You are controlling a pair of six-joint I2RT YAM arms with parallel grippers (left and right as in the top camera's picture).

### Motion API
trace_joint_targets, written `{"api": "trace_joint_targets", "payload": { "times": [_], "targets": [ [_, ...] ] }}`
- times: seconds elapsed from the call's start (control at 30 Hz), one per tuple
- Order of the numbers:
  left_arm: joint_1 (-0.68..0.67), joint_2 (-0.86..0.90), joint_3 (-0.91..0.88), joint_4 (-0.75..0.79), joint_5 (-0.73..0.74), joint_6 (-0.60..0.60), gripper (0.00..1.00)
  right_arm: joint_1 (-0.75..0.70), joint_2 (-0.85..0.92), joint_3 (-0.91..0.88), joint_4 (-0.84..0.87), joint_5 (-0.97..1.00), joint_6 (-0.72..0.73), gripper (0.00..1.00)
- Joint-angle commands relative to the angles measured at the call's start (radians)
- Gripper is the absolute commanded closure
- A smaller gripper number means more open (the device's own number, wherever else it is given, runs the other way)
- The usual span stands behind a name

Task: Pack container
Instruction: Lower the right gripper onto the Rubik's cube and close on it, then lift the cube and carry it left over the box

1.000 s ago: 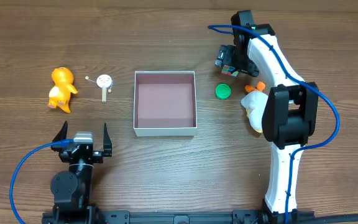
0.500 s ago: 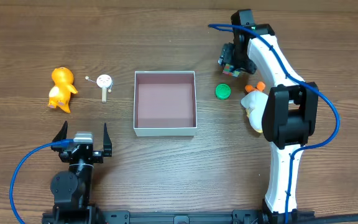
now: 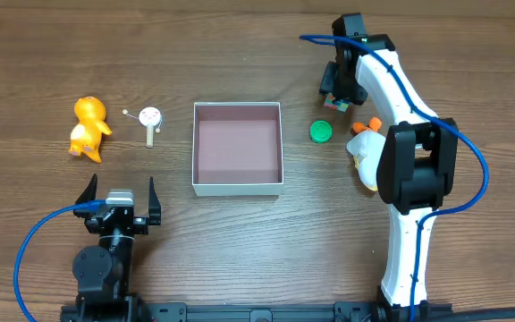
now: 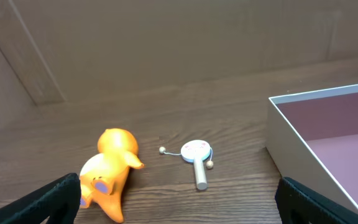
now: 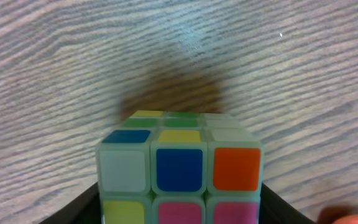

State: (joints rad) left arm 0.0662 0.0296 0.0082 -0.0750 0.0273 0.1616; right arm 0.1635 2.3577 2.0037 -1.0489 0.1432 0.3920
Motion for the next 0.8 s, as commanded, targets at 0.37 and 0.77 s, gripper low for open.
{"api": "trace_joint_targets", "payload": {
  "times": [0.37,0.77],
  "targets": [
    [0.006,0.001,-0.003,0.001,0.017,0.017,0.00,0.010,0.006,0.558,-0.342,-0.087,-0.056,0.52],
    [0.006,0.001,-0.003,0.001,0.017,0.017,0.00,0.291,0.006,0.604,-0.550,-0.112,-0.119,0.52]
  ]
}}
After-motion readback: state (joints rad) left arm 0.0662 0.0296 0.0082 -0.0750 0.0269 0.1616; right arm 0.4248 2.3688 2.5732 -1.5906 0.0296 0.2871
